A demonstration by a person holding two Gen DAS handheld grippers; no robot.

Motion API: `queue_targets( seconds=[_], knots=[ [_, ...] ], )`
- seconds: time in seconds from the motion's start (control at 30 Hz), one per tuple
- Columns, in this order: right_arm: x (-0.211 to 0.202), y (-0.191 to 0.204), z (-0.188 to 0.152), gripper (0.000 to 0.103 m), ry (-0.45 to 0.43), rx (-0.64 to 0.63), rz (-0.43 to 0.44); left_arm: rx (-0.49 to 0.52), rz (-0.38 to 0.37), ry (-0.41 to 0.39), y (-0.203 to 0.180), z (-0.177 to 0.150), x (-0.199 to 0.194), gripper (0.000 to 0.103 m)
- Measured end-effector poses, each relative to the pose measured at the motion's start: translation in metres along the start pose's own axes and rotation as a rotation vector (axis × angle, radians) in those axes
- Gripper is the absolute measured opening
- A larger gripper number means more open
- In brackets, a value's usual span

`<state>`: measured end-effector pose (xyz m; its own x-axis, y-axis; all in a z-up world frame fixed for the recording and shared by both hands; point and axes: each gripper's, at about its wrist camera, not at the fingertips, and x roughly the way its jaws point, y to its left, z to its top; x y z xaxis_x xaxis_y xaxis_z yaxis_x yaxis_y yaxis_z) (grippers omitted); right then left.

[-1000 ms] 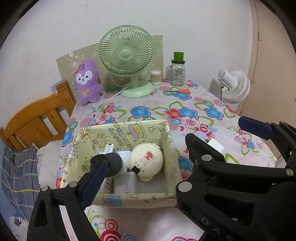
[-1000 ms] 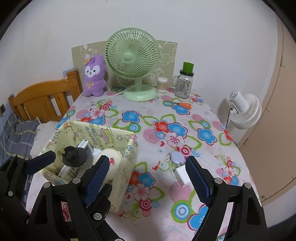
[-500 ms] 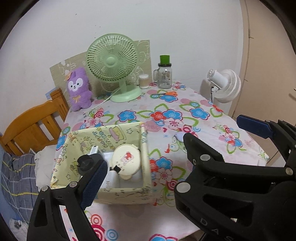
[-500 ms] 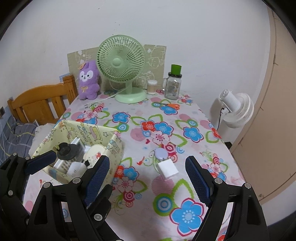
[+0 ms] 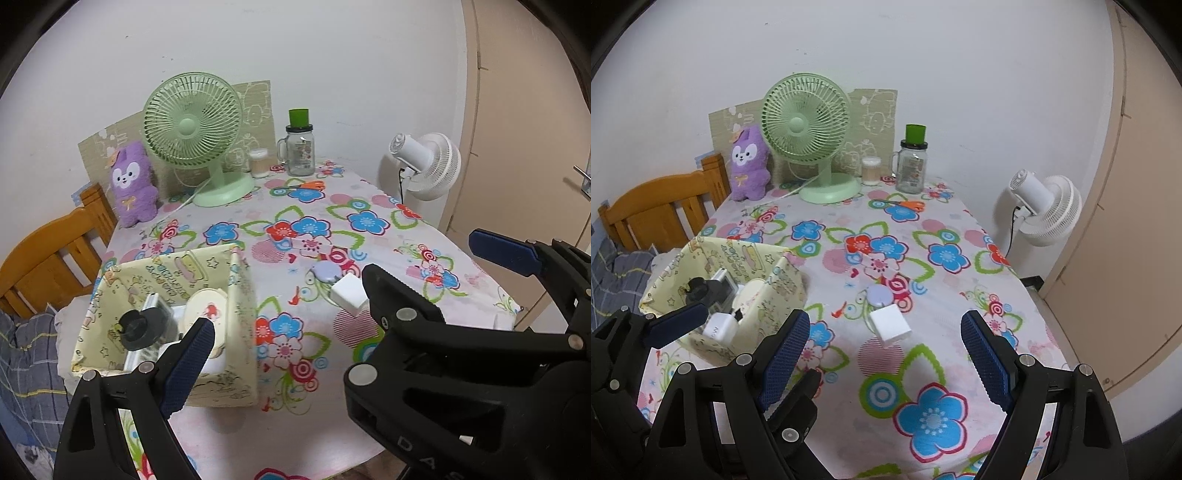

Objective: Organize rigid objects
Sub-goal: 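Move the left tool to the white cube charger and grasp it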

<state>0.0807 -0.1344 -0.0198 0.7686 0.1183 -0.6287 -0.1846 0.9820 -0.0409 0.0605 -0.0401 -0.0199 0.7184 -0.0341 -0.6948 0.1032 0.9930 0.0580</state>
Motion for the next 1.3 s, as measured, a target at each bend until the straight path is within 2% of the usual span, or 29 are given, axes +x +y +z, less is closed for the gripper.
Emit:
queue_targets(
  seconds=[0.8, 1.1, 1.23, 1.3],
  knots=[
    [0.048, -0.043, -0.013, 0.083, 0.054, 0.048, 0.018, -0.029, -0.03, 0.058, -0.027, 0.002, 0.056, 0.095],
    [0.076, -0.049, -0.02, 0.083, 0.095, 0.063, 0.045, -0.053, 0.009, 0.091, -0.025, -0.003, 0.087, 0.095],
    [0.089, -0.053, -0.024, 0.083, 0.103, 0.069, 0.057, -0.033, 0.064, 0.076, -0.029, -0.004, 0.095, 0.096],
    [0.094, -0.057, -0.024, 0.083, 0.107, 0.083, 0.066, -0.038, 0.06, 0.069, -0.031, -0.003, 0.096, 0.096]
  ],
)
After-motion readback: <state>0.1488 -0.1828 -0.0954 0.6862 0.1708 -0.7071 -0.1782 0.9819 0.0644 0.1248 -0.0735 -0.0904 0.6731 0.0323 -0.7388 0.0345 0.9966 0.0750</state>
